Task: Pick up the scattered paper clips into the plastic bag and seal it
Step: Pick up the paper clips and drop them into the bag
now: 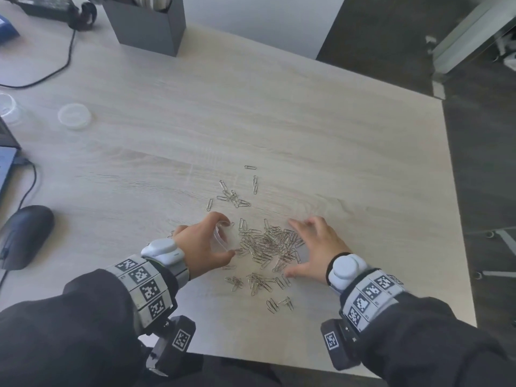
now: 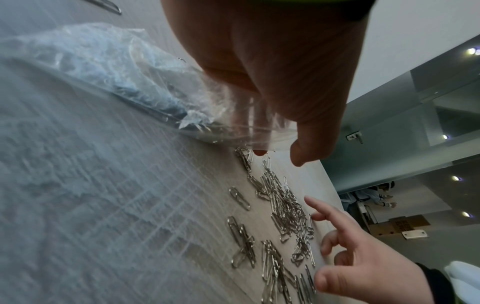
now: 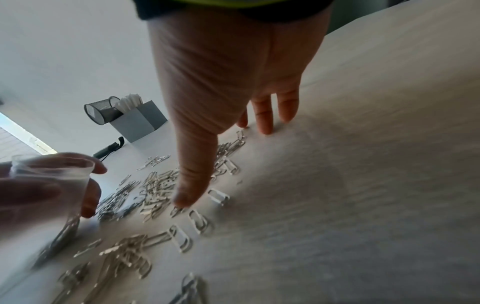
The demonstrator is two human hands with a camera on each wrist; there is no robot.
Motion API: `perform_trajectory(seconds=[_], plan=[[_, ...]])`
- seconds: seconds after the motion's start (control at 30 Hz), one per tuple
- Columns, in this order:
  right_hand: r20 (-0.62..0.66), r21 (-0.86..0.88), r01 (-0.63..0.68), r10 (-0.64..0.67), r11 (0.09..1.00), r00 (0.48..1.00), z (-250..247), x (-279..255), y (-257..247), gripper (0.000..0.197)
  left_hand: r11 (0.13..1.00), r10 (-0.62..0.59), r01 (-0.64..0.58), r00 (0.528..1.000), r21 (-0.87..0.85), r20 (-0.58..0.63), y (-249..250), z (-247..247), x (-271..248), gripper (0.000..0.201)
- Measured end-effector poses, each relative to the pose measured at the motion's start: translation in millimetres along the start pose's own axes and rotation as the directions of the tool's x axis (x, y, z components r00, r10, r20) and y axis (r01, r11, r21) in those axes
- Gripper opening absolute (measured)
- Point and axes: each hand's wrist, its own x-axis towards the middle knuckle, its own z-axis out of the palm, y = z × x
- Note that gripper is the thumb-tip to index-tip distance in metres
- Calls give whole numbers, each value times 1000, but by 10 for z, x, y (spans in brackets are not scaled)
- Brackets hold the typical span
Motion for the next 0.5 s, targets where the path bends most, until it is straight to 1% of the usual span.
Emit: perform_trajectory(seconds=[0.07,0.17,0.27,0.33,0.5], plan=[[34,33,4,-5,999,999,73,-22,-6,112,1000,1,-1,1000,13,12,-1,3,1,65],[16,55,17,-18,998,1000,137,13,-76,113,1000,-3,3,1000,22,18,2,6,-6,64],[4,62,49,-49,997,999,139,129,-188,106,999,-6,5,1000,34,20,10,9,-20,64],[5,58,73,-73,996,997,132,210,-260,93,999,-10,9,1000,37,19,18,16,-28,65],[-18,96,103,-102,990,995,138,299,-359,46,1000,-8,7,1000,31,3,64,23,-38,64]])
